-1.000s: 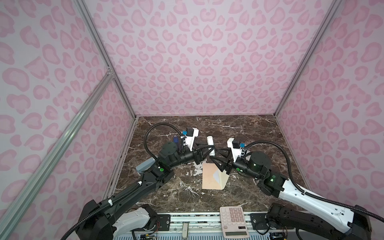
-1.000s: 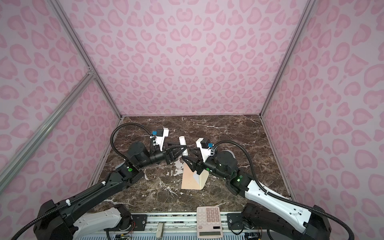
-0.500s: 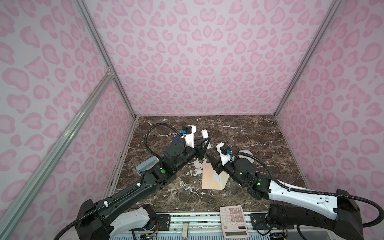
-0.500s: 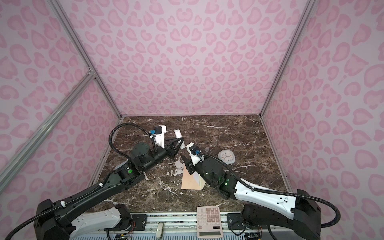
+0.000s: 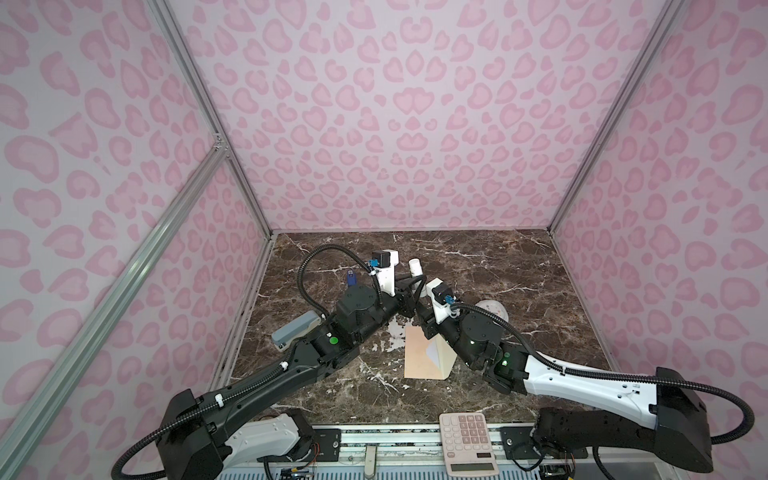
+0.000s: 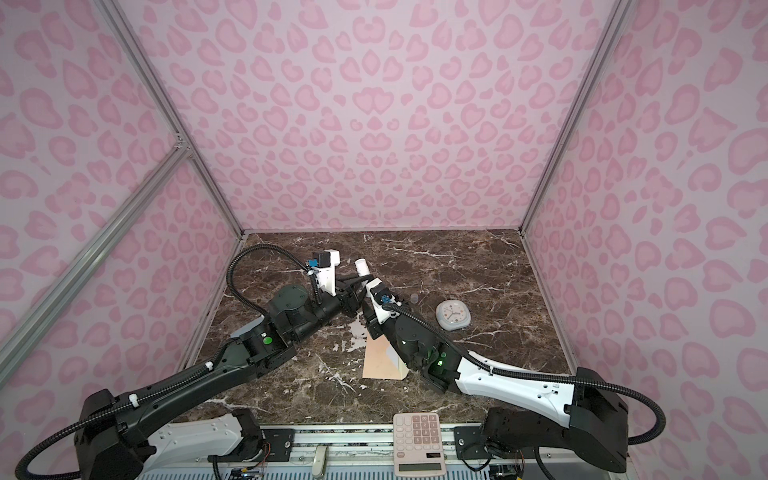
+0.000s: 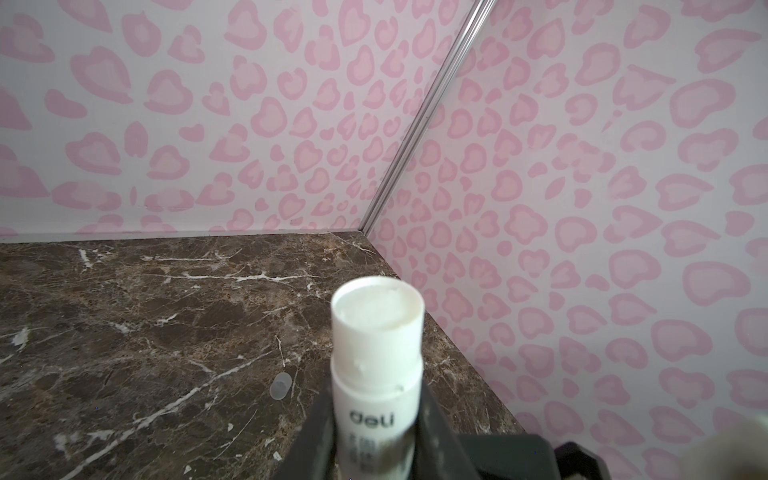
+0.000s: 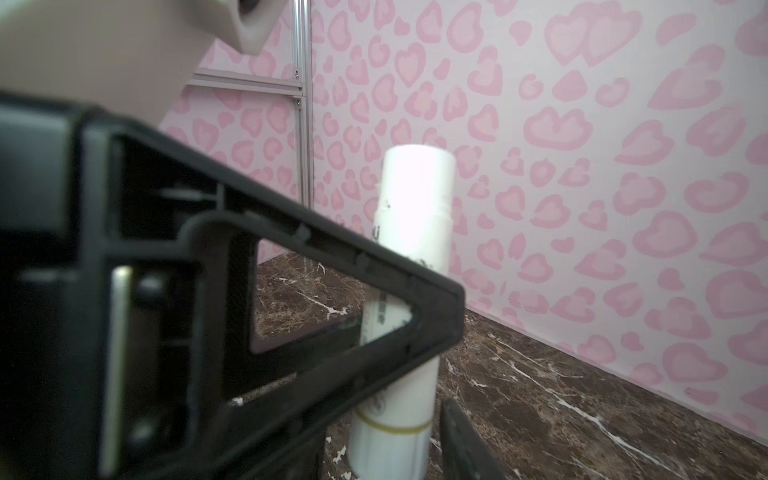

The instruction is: Place the letter into the envelope and seal it

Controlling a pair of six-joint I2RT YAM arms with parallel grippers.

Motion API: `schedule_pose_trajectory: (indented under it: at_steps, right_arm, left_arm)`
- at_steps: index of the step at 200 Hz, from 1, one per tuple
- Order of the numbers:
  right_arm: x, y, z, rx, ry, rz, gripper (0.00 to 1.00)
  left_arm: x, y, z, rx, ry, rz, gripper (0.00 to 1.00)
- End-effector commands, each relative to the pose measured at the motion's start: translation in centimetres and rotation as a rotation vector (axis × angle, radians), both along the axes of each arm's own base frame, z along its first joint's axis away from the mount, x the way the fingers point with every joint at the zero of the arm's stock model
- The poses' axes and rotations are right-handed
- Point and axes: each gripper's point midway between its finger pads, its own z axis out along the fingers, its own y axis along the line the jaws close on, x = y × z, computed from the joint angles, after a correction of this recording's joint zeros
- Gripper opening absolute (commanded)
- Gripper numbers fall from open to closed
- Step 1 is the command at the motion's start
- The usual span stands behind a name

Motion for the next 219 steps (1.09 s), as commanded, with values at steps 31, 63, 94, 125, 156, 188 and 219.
schedule_pose_trajectory:
  at_steps: [31, 63, 94, 125, 156, 188, 219]
  right_arm:
    - [0.8, -0.4, 0.6, 0.011, -0.011, -0.054, 0.41]
    - [1.0, -0.5, 0.3, 0.006, -0.001, -0.062, 0.33]
    - [1.0, -0.4, 0.0, 0.0, 0.007, -0.056, 0.22]
    - [0.8, -0.2, 0.1, 0.006, 0.018, -0.04, 0.11]
    - [-0.1, 0.3, 0.3, 0.018, 0.04, 0.029, 0.05]
    - [-1.8, 0.9, 0.8, 0.067, 0.085, 0.179, 0.02]
    - [-3.9, 0.6, 1.9, 0.18, 0.153, 0.383, 0.02]
  left_arm:
    - [0.1, -0.2, 1.1, -0.027, -0.026, -0.004, 0.19]
    - [0.0, -0.3, 1.1, -0.028, -0.023, -0.011, 0.18]
    - [0.0, -0.3, 1.1, -0.027, -0.022, -0.011, 0.18]
    - [0.0, -0.3, 1.2, -0.026, -0.02, -0.011, 0.18]
    - [-0.3, -0.2, 1.4, -0.023, -0.025, -0.021, 0.18]
    - [-1.4, -0.8, 1.7, -0.039, -0.039, -0.154, 0.18]
    - [-3.5, -1.7, 1.2, -0.042, -0.003, -0.403, 0.18]
